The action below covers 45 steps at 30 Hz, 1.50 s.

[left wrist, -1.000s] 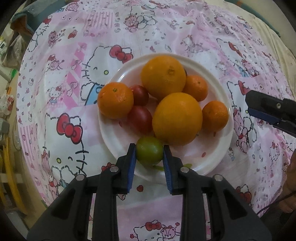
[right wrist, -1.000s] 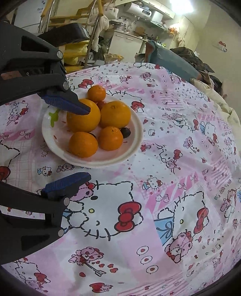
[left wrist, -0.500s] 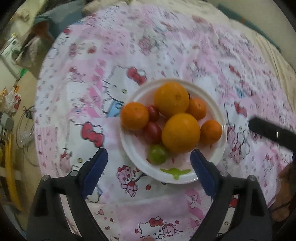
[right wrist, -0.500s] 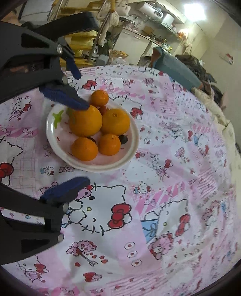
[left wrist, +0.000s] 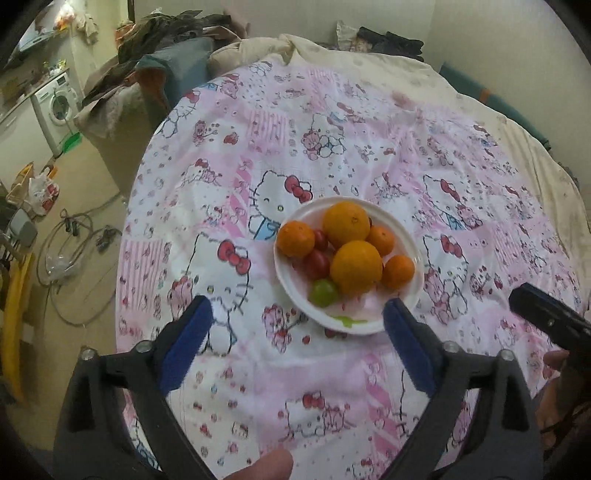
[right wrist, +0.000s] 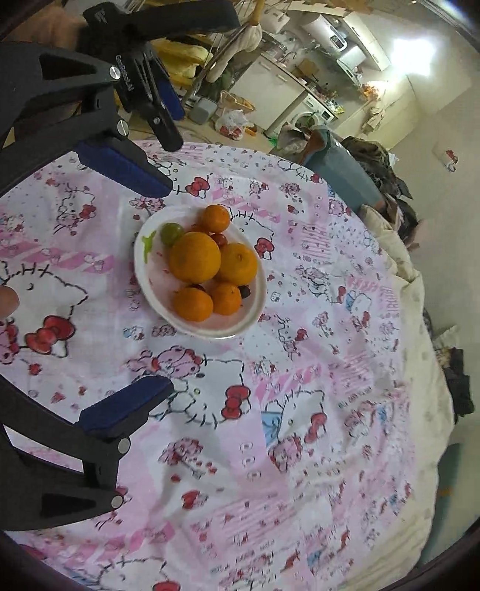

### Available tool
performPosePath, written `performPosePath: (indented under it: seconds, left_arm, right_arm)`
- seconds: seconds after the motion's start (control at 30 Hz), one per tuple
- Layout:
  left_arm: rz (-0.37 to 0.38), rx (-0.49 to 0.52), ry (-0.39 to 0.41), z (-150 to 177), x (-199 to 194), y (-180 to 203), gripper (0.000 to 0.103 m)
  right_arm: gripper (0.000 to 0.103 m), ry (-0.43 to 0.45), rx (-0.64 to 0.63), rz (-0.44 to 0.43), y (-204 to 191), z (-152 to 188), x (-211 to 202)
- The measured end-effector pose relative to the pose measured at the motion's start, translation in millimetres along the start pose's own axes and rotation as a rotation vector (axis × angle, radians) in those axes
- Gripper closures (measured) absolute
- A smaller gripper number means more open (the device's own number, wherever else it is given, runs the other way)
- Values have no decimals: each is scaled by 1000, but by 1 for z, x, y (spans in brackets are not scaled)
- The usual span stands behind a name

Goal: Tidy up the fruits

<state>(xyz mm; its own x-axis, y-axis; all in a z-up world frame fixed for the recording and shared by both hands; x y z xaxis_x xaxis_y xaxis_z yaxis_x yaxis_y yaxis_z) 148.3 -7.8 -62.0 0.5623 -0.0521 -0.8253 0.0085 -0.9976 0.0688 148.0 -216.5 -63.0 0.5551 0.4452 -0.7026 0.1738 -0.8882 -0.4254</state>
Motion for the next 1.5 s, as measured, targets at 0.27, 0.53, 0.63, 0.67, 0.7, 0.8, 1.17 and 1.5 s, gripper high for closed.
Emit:
performPosePath:
  seconds: [0.27,0.53,0.63,0.67,0.7,0.8,1.17,1.5]
  left_arm:
    - [-16,4,87,19,-33,-3,1]
    - [11,-9,181,28,-62,0,1]
    - [-18,-7,230,28,-68,-1,1]
    - [-35,4,241,29,-68,0,1]
    - [-52,17,249,29,-69,1,1]
    - [-74,38,261,28,-67,2,1]
    - [-91,33,242,31,-58,2,1]
    - [-91,43,235,35,-56,3,1]
  right_arm:
    - [1,57,-57,42,-13,17,-20]
    - [1,142,-104,107,-21,34,-38]
    - [0,181,-123,130,-24,37,-41]
    - [0,185,-120,134,-24,38,-40]
    - [0,186,-119,139,-24,37,-38]
    - [0,188,-136,169,-23,36,-33]
    - [0,184,-146,179,-24,37,-25]
    - [0,184,-144,179,-23,38,-24]
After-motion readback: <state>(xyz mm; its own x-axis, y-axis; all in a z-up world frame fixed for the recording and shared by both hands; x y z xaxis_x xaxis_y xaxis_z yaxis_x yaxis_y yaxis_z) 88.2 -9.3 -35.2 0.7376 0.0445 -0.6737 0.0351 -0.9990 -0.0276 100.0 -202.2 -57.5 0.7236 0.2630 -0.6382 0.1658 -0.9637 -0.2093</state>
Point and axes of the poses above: each gripper's, at about its wrist camera, not at the fingertips, and x roughly the way its jaws point, y to its right, z to its underside, the point moved 8 cm from there along x, roughly the way its jaws point, and after that the axes turned 1 degree about -z, right-handed, at the moved point
